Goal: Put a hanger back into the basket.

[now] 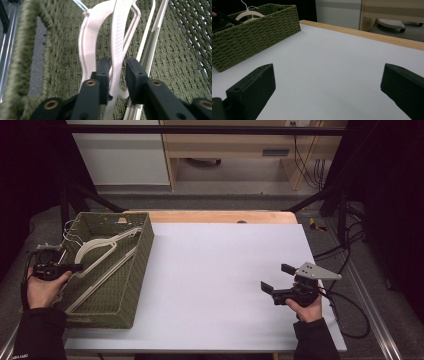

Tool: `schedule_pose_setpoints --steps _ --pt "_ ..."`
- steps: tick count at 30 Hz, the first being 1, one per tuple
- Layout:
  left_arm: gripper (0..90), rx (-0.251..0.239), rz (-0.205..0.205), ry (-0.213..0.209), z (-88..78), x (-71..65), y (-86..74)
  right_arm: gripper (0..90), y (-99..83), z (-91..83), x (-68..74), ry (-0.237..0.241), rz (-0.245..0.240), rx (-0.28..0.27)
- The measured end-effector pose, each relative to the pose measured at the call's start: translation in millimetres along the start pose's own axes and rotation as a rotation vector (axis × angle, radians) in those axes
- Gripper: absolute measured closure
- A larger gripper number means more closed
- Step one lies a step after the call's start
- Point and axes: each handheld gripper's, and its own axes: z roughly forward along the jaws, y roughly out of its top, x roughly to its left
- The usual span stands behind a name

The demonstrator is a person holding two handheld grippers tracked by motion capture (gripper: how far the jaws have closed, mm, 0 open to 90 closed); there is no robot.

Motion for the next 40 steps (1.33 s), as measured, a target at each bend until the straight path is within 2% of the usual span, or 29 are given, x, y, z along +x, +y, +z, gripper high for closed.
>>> schedule_pose_setpoints --steps 1,2,4,5,7,9,11,15,18,20,23,25,29,32,35,37,39,40 --pt "68.0 -0.002 -0.012 0.012 -0.2 -0.5 -0.6 0.3 0.0 -0.1 -0.2 -0.001 0.000 -0.001" --pt "65.0 0.017 0.002 0.028 -2.3 -0.2 -0.6 0.3 0.1 -0.1 -0.2 -0.002 0.002 -0.001" --pt "58.6 0.010 0.009 0.046 -5.4 -1.1 -1.1 0.3 0.1 -0.3 0.1 -0.001 0.004 -0.001" --pt "55.4 -0.007 -0.011 0.034 -7.8 -2.3 -1.2 0.3 0.1 -0.4 -0.1 -0.001 0.002 -0.002" --pt "55.5 -0.044 -0.008 -0.006 -15.1 -5.3 -0.3 0.3 0.2 0.1 0.0 -0.006 0.006 -0.005" --pt "53.5 -0.079 0.017 -0.016 -23.9 -11.8 1.6 0.3 0.1 -0.3 -0.2 -0.002 0.002 -0.002" --pt "51.5 -0.139 0.035 -0.033 -33.8 -20.1 3.2 0.3 0.3 -0.4 -0.1 -0.005 0.003 -0.003" --pt "45.3 -0.267 0.081 -0.084 -55.9 -41.1 4.6 0.3 0.7 -1.7 -0.4 -0.004 0.007 -0.010" --pt "40.9 -0.338 0.113 -0.160 -69.7 -58.9 4.2 0.2 0.9 -2.8 -0.5 -0.007 0.009 -0.013" --pt "36.5 -0.384 0.145 -0.193 -76.7 -70.6 3.3 0.3 1.1 -3.5 -1.1 -0.006 0.001 -0.018" --pt "30.5 -0.475 0.170 -0.250 -83.0 -88.1 0.0 0.3 1.6 -5.0 -1.2 -0.010 0.002 -0.029" --pt "26.4 -0.511 0.188 -0.285 -84.8 -100.1 -2.3 0.2 2.0 -6.5 -1.2 -0.009 0.002 -0.030" --pt "14.7 -0.527 0.240 -0.327 -82.9 -124.3 -5.2 0.2 2.8 -9.2 -2.1 -0.009 -0.001 -0.038" --pt "10.0 -0.529 0.264 -0.345 -77.2 -138.1 -8.9 0.2 3.4 -11.2 -1.9 -0.012 0.001 -0.045" --pt "8.8 -0.530 0.263 -0.373 -69.3 -148.6 -14.3 0.2 3.9 -13.5 -2.2 -0.011 0.001 -0.056" --pt "8.5 -0.527 0.270 -0.367 -64.6 -153.6 -17.9 0.2 4.1 -14.6 -2.0 -0.011 0.004 -0.059" --pt "8.8 -0.531 0.261 -0.385 -60.5 -156.1 -22.9 0.2 4.0 -15.1 -1.9 -0.011 0.004 -0.060" --pt "9.2 -0.517 0.270 -0.382 -58.6 -157.6 -23.9 0.2 4.0 -15.4 -1.8 -0.010 0.002 -0.058"
